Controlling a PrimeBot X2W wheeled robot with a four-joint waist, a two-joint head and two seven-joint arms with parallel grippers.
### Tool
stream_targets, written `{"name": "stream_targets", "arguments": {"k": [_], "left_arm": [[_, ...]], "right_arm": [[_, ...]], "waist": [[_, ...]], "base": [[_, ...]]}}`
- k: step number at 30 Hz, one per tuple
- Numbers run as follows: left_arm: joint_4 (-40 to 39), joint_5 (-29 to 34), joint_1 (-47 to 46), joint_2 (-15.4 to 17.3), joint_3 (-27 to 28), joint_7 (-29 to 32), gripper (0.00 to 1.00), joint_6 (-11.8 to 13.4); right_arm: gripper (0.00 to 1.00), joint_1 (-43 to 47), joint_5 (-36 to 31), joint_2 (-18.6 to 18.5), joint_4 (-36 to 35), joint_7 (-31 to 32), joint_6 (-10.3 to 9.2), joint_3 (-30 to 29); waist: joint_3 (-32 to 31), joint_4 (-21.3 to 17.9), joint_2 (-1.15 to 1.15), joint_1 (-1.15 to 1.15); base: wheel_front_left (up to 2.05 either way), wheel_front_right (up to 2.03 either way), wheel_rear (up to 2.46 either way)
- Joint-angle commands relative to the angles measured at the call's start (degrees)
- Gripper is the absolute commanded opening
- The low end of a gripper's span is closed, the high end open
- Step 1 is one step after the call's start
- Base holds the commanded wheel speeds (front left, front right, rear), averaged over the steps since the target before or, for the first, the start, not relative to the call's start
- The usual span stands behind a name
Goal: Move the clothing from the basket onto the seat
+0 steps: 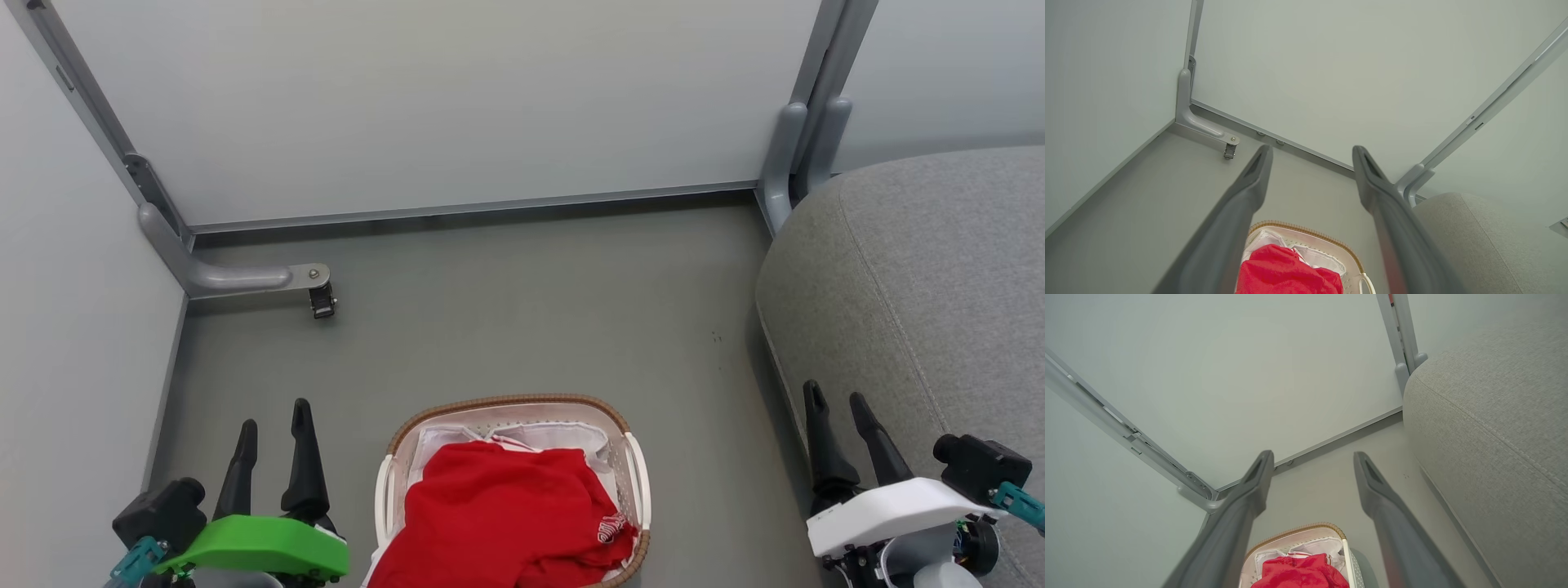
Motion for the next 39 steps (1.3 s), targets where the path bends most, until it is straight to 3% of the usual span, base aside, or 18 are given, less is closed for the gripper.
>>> {"name": "stream_targets", "arguments": {"k": [1,39], "left_arm": [[-0.2,1.9,0.6,0.4,-0.1,-0.5,1.0,0.2],[6.2,15.9,0.6,0.5,-2.8,-5.2,1.0,0.2]], "right_arm": [[1.0,-0.1,-1.7,-0.4,-0.2,-0.5,0.02,0.1],[1.0,-0.1,-20.5,-0.5,0.8,-5.3,0.03,1.7]], "waist": [[0.0,0.0,0.0,0.0],[0.6,0.5,0.0,0.0]], "base": [[0.0,0.0,0.0],[0.0,0.0,0.0]]}}
